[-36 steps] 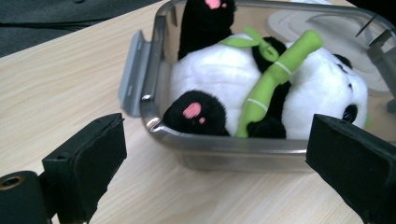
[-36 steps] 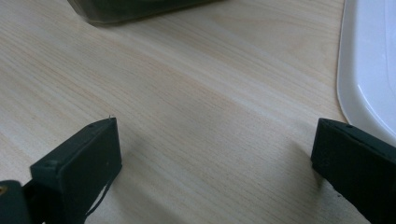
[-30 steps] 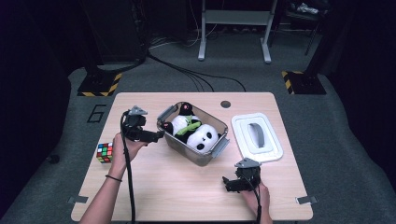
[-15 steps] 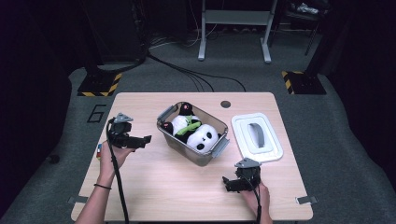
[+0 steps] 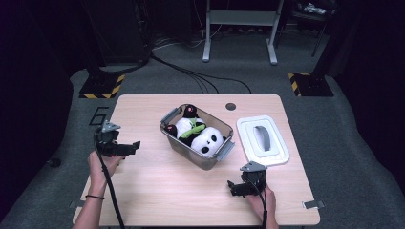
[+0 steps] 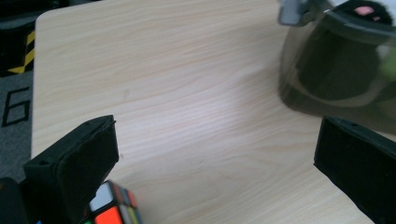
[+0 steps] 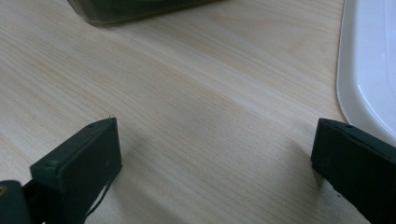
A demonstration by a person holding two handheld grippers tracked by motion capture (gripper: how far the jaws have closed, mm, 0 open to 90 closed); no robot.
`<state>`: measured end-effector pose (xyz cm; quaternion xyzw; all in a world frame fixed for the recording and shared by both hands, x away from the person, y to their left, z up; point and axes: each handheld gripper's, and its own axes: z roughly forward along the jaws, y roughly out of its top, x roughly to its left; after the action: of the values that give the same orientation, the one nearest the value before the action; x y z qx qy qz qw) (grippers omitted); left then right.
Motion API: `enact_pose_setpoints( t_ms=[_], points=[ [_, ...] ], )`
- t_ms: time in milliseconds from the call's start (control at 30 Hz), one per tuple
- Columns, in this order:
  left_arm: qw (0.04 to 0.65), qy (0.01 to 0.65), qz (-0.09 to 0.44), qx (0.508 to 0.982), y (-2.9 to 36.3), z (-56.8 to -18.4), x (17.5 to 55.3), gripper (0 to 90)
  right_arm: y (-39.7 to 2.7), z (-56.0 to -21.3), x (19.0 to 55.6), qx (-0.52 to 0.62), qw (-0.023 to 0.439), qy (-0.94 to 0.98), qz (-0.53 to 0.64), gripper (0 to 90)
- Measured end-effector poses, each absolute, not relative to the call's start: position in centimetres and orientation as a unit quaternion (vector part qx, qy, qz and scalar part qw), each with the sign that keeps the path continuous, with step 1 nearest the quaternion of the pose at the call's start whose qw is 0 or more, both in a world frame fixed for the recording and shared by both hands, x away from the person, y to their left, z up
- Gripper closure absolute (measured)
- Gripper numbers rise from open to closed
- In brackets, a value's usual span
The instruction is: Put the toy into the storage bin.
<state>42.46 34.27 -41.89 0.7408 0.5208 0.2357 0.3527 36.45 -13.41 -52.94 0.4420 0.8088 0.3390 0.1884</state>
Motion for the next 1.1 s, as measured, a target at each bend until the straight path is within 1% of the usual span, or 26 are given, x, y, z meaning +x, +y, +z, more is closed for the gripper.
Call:
enact_pose_setpoints(
  t_ms=[367, 567, 833, 1100],
  points=[
    [0.327, 0.578, 0.272, 0.697, 38.4, -45.3, 41.4, 0.0, -13.4, -52.9, 36.5, 0.442, 0.190, 0.808, 0.339, 0.9],
    [0.329, 0.607, 0.291, 0.663, 40.1, -46.9, 40.7, 0.0, -13.4, -52.9, 36.5, 0.442, 0.190, 0.808, 0.338, 0.8],
    [0.323, 0.626, 0.291, 0.648, 41.2, -48.4, 39.8, 0.0, -13.4, -52.9, 36.5, 0.443, 0.190, 0.808, 0.339, 0.8],
    [0.318, 0.632, 0.272, 0.653, 41.1, -49.9, 40.3, 0.0, -13.4, -52.9, 36.5, 0.443, 0.190, 0.808, 0.339, 0.9]
  ],
)
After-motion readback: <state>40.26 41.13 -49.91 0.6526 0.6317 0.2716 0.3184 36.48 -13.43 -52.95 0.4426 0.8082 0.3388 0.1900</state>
